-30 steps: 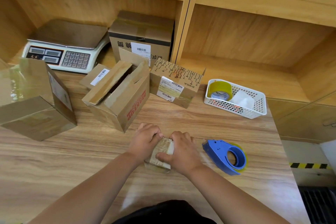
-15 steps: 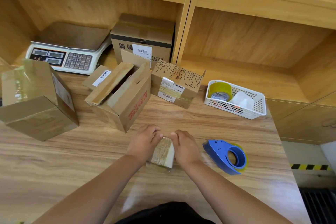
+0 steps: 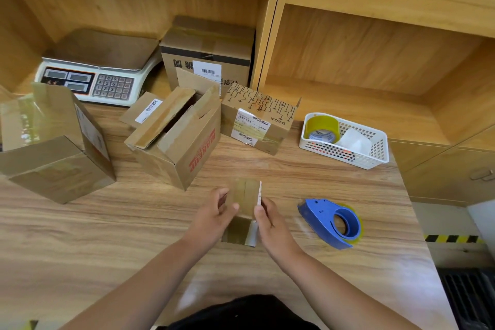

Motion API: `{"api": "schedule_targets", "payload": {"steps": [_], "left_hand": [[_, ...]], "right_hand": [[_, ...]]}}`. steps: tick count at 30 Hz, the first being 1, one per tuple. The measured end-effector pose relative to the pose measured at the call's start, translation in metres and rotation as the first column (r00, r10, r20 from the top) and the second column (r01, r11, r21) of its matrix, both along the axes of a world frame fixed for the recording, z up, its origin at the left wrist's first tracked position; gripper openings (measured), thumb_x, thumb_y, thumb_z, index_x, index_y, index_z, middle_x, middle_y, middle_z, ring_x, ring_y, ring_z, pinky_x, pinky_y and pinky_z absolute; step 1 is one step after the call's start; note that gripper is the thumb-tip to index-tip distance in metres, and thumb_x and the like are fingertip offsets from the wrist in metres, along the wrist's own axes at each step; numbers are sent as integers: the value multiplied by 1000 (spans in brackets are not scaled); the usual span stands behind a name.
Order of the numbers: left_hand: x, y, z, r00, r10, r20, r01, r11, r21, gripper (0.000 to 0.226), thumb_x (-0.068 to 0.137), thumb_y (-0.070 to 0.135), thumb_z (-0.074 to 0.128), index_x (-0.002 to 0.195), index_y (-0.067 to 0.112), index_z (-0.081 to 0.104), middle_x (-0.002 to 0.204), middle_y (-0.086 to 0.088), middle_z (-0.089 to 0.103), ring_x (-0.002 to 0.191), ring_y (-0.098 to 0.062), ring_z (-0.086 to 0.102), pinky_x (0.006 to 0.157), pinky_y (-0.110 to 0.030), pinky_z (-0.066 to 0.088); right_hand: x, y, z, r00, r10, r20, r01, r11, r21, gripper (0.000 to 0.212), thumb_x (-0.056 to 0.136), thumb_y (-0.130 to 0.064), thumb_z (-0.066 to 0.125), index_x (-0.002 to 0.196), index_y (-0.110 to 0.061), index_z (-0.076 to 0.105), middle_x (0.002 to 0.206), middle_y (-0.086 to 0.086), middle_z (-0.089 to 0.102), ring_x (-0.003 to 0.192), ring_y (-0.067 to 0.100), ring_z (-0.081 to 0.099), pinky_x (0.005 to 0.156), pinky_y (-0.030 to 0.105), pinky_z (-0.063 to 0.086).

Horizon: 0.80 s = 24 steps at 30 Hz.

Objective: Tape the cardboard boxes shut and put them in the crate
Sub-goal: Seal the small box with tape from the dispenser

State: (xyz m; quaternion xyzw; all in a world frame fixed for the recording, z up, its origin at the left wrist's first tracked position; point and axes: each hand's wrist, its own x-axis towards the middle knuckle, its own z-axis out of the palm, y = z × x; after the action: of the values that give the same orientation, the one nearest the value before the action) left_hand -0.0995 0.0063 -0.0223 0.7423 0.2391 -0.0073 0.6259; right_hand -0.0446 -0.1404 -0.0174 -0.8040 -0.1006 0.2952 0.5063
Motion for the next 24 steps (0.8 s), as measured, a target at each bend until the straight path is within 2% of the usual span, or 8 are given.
{"api": "schedule_targets", "payload": {"steps": [4,7,9,11,13,17,21,24], "left_hand": [[-14,2,-18,992,-127,-24,127,992,2,64,84,10,70,135,27,36,122,18,50,111,10,51,88,-7,42],[-20,8,-30,970,-214,-119,231,959,163,87,78,19,76,146,31,24,134,19,36,124,-3,43,106,-25,37],[-19,11,-30,957,-268,-110,286,933,218,93,76,24,77,148,30,18,138,20,29,131,-5,36,109,-24,31],[-13,17,-29,938,-323,-126,346,885,312,102,74,32,79,151,24,12,149,17,19,138,-7,26,112,-22,24],[-5,25,-26,913,-374,-166,409,831,378,113,70,40,80,152,20,4,155,12,6,143,-6,11,113,-20,15],[16,34,-24,828,-491,-271,558,673,485,125,67,51,78,151,18,-9,159,8,-8,145,-8,-2,113,-20,6],[28,37,-26,814,-509,-280,579,675,457,126,63,46,82,152,22,-4,157,9,1,143,-9,5,110,-17,10],[35,38,-29,834,-488,-259,552,715,430,119,59,42,86,151,24,12,147,8,17,136,-10,17,110,-22,20]], "right_hand": [[-10,-9,-12,996,84,-3,-84,994,70,45,96,-23,55,137,-15,40,124,-11,57,115,-5,53,97,17,44],[-10,-12,-12,987,156,-25,-154,987,52,54,88,-24,68,133,-23,39,126,-14,54,114,-9,51,88,11,43],[-5,-12,-10,981,192,-6,-192,981,-21,71,79,-28,77,134,-22,33,128,-11,50,113,-12,49,87,9,42],[3,-10,-14,970,234,70,-217,957,-191,110,68,-48,81,148,-15,12,145,-6,33,131,-4,36,103,17,37],[12,-6,-17,938,322,129,-264,903,-340,132,63,-62,77,151,-14,-10,157,-2,6,145,11,8,117,28,16],[29,2,-20,864,481,146,-362,797,-483,133,66,-61,75,149,-16,-20,159,-3,-12,146,14,-6,118,29,4],[38,7,-29,872,452,187,-327,823,-465,122,63,-53,81,152,-17,6,154,-3,15,141,14,17,115,28,18],[46,12,-36,900,359,247,-242,883,-402,92,66,-42,82,140,-16,34,132,-5,38,125,13,38,99,23,33]]}}
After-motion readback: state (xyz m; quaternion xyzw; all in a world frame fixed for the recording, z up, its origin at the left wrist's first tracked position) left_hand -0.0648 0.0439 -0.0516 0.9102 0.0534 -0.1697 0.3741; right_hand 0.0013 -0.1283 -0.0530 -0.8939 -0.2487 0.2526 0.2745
